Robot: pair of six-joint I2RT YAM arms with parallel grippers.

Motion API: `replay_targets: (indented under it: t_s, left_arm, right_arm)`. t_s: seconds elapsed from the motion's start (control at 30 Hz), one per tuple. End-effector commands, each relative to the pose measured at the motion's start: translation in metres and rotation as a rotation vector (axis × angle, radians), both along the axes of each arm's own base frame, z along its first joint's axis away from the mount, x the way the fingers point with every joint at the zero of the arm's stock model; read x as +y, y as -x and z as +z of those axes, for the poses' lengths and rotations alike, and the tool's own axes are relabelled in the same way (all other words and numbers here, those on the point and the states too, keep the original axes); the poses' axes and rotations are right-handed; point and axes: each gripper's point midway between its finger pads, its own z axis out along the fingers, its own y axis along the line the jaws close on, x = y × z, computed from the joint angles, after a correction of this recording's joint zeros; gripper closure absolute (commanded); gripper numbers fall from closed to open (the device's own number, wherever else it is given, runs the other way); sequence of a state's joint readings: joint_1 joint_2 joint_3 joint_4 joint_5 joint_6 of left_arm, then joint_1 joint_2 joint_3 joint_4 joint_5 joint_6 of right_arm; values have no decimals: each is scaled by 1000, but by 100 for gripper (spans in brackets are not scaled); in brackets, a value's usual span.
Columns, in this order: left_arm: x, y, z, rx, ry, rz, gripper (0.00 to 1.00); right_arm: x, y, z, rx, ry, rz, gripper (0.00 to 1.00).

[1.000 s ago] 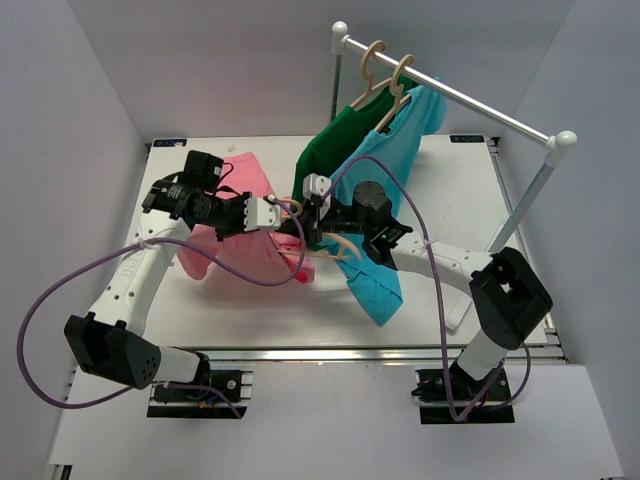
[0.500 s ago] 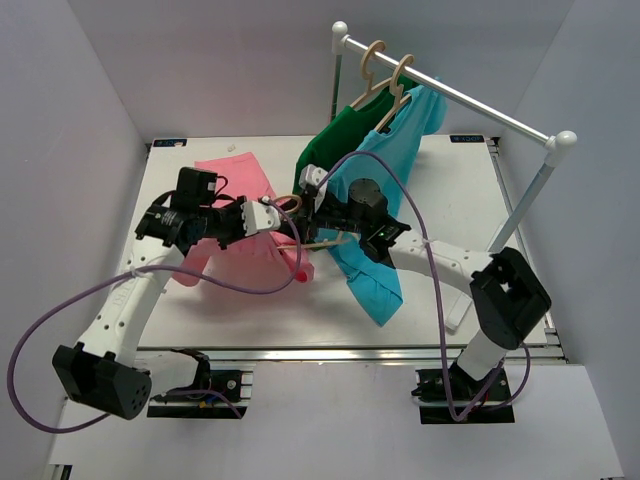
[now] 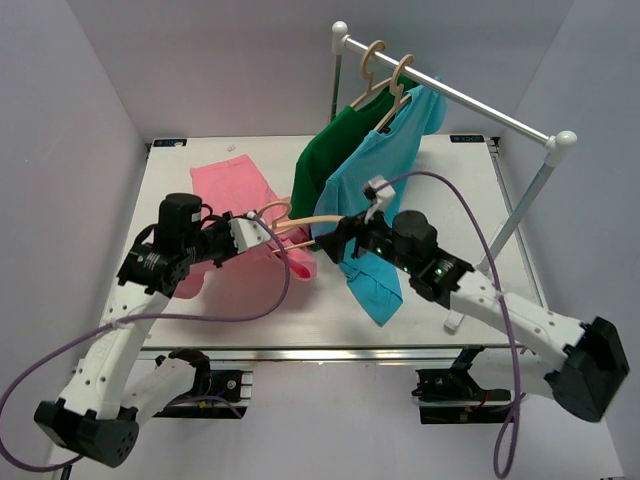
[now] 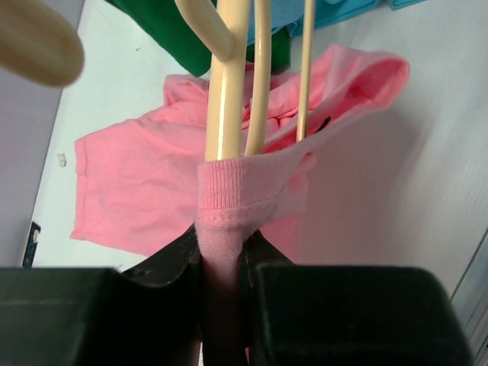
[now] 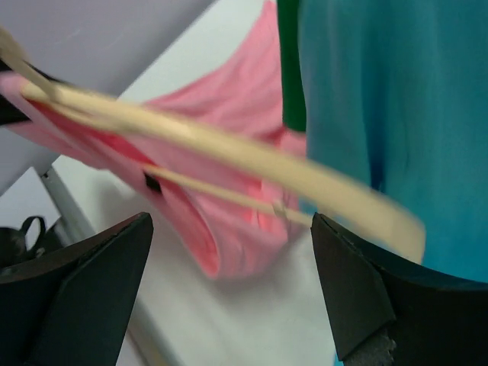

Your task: Place the t-shirt on the hanger

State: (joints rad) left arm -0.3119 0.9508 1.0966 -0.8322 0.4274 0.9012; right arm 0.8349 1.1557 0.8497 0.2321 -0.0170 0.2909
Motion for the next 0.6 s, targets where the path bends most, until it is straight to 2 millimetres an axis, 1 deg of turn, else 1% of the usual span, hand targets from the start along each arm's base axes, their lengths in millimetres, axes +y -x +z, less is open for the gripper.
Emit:
replay_targets:
  t_s: [0.0, 0.03, 0.1, 0.13, 0.17, 0.2, 0.23, 0.27, 0.33, 0.37, 0.43, 0.47, 0.53, 0.57]
  left_arm:
    - [1, 12, 27, -84, 67, 12, 100]
    - [0, 17, 28, -74, 74, 6, 100]
    - [0, 19, 30, -70, 85, 9, 100]
    - [1, 19, 32, -74, 87, 13, 100]
    - [1, 18, 34, -81, 94, 23, 100]
    - [1, 18, 34, -78, 104, 33, 100]
    - [2, 18, 35, -80, 104, 34, 100]
    - [2, 19, 35, -78, 108, 35, 100]
    - [2, 21, 36, -84, 115, 38, 100]
    - [2, 22, 35, -82, 115, 39, 100]
    - [3, 23, 35, -80, 117, 40, 100]
    - [2, 23, 34, -78, 119, 42, 100]
    - [3, 22, 35, -85, 122, 45, 100]
    - [3, 22, 33, -79, 122, 48, 100]
  right_arm:
    - [-24, 29, -42, 243, -28, -127, 11]
    - [-26, 35, -51, 277, -21, -145, 11]
    - [-18, 54, -65, 340, -19, -128, 11]
    - [-17, 55, -71, 356, -13, -155, 11]
    - [-12, 56, -79, 395, -14, -171, 11]
    - [-7, 62, -82, 411, -13, -173, 11]
    - [-4, 58, -81, 398, -37, -210, 11]
    - [4, 63, -86, 399, -40, -201, 11]
    - [14, 65, -82, 392, -76, -190, 11]
    - [25, 69, -82, 387, -89, -176, 11]
    - [31, 68, -77, 382, -101, -204, 11]
    - [35, 71, -84, 393, -82, -208, 11]
    - [40, 73, -83, 408, -95, -217, 11]
    - [44, 74, -88, 413, -85, -212, 11]
